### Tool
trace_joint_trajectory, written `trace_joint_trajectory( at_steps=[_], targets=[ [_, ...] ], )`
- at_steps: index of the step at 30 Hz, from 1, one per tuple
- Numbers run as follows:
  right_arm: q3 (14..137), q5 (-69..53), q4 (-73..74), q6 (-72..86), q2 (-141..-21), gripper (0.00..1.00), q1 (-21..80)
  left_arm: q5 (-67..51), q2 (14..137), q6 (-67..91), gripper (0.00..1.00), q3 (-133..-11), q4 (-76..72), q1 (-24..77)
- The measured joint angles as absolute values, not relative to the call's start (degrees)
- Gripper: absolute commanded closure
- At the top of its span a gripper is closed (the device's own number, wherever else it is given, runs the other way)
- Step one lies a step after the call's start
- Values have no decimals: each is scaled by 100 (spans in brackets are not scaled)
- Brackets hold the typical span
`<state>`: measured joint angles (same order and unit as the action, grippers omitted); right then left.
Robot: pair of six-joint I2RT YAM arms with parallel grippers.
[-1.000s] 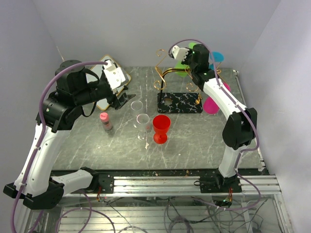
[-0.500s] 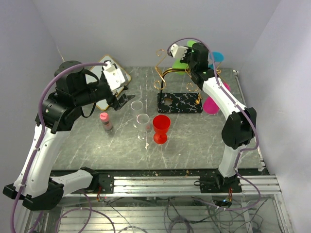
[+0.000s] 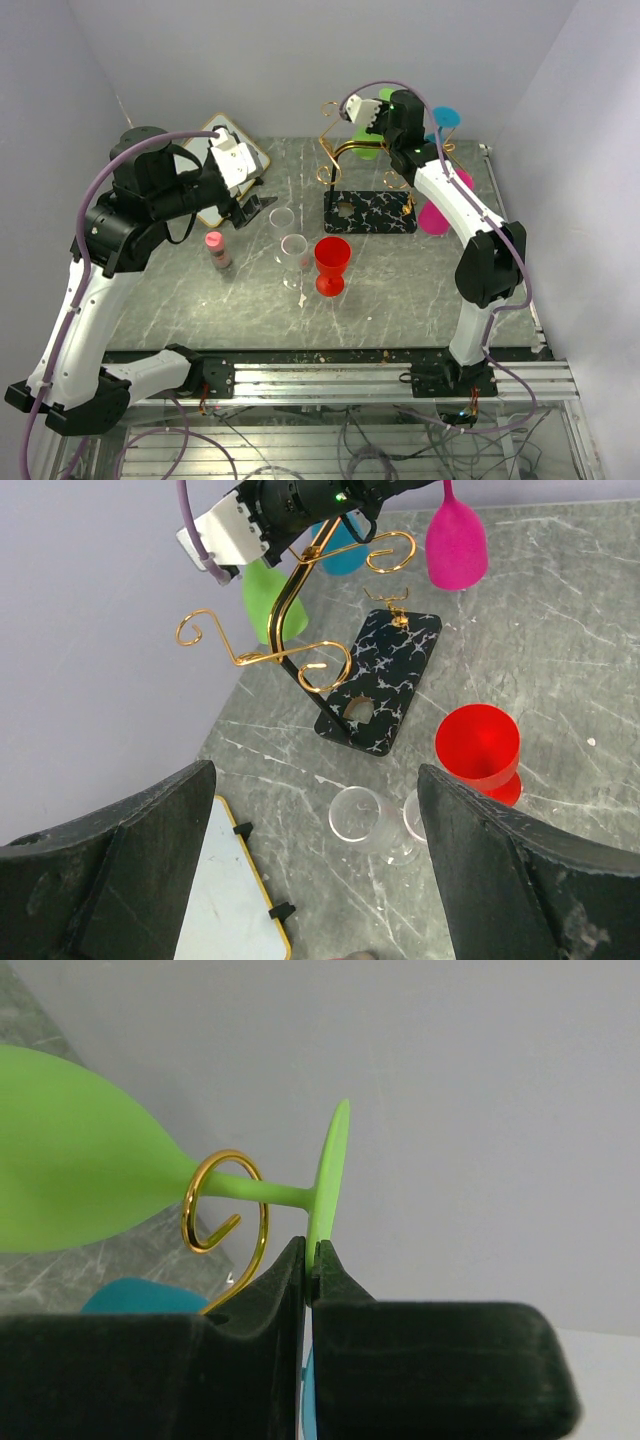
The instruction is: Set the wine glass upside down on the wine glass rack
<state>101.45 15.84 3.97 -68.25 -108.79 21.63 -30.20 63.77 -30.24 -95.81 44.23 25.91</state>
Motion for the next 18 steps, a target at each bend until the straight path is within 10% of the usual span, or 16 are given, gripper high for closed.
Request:
trace_joint_trajectory(
  at_steps=[18],
  targets=[
    [9968, 1498, 622, -6818, -10879, 95, 2211, -3022, 6313, -3028, 7, -9544, 4449, 2591]
  ],
)
